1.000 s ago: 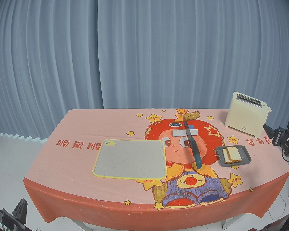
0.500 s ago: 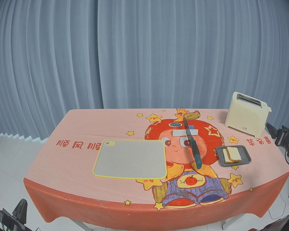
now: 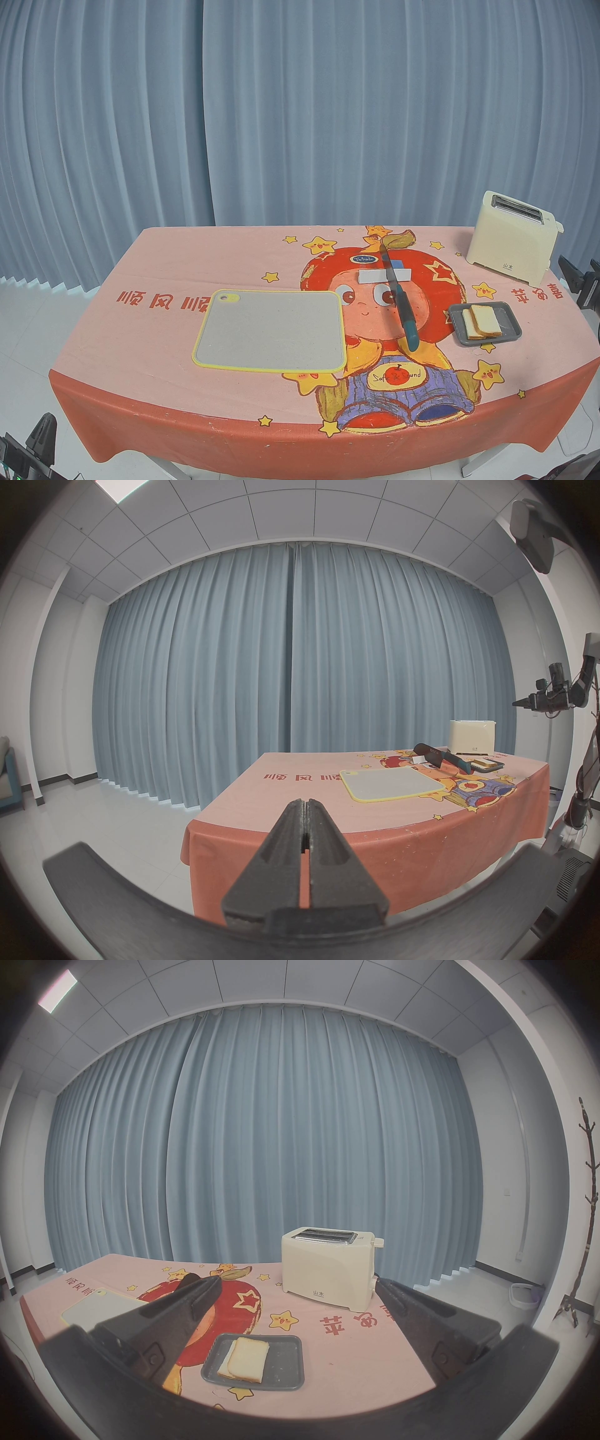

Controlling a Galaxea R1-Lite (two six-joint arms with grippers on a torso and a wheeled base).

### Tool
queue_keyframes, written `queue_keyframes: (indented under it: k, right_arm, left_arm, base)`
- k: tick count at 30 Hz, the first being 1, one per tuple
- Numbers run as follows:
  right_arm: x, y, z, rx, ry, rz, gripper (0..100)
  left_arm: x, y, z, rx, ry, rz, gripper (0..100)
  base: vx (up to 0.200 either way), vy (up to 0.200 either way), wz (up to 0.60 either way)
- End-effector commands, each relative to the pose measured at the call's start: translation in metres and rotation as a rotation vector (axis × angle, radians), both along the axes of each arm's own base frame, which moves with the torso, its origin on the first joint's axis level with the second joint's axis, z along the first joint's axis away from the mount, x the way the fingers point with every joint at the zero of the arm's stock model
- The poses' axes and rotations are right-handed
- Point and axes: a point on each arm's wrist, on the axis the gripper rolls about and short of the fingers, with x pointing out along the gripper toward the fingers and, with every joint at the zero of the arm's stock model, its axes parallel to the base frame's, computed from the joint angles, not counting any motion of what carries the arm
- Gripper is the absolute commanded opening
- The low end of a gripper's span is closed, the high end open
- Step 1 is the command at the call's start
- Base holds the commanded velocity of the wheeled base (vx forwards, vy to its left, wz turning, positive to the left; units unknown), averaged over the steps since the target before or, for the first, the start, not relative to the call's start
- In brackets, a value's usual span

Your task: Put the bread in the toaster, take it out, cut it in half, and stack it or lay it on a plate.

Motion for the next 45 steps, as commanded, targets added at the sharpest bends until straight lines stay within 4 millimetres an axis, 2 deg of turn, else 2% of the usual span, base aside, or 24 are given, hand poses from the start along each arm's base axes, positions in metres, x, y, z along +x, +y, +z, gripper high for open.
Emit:
queue_keyframes:
  k: [1, 26, 45]
  right_arm:
    - [-0.007, 0.002, 0.001, -0.005, -0.018, 0.001, 100]
    - [-0.036, 0.011, -0.011, -0.008, -0.035, 0.024, 100]
    - [-0.061, 0.017, -0.033, 0.0, -0.016, 0.079, 100]
  left_arm:
    - [0.001, 0.0, -0.005, 0.0, 0.019, 0.0, 0]
    - [0.001, 0.0, -0.005, 0.0, 0.019, 0.0, 0]
    - [0.001, 0.0, -0.005, 0.0, 0.019, 0.0, 0]
  base:
    - [0.0, 0.0, 0.0]
    - [0.0, 0.0, 0.0]
    - [0.0, 0.0, 0.0]
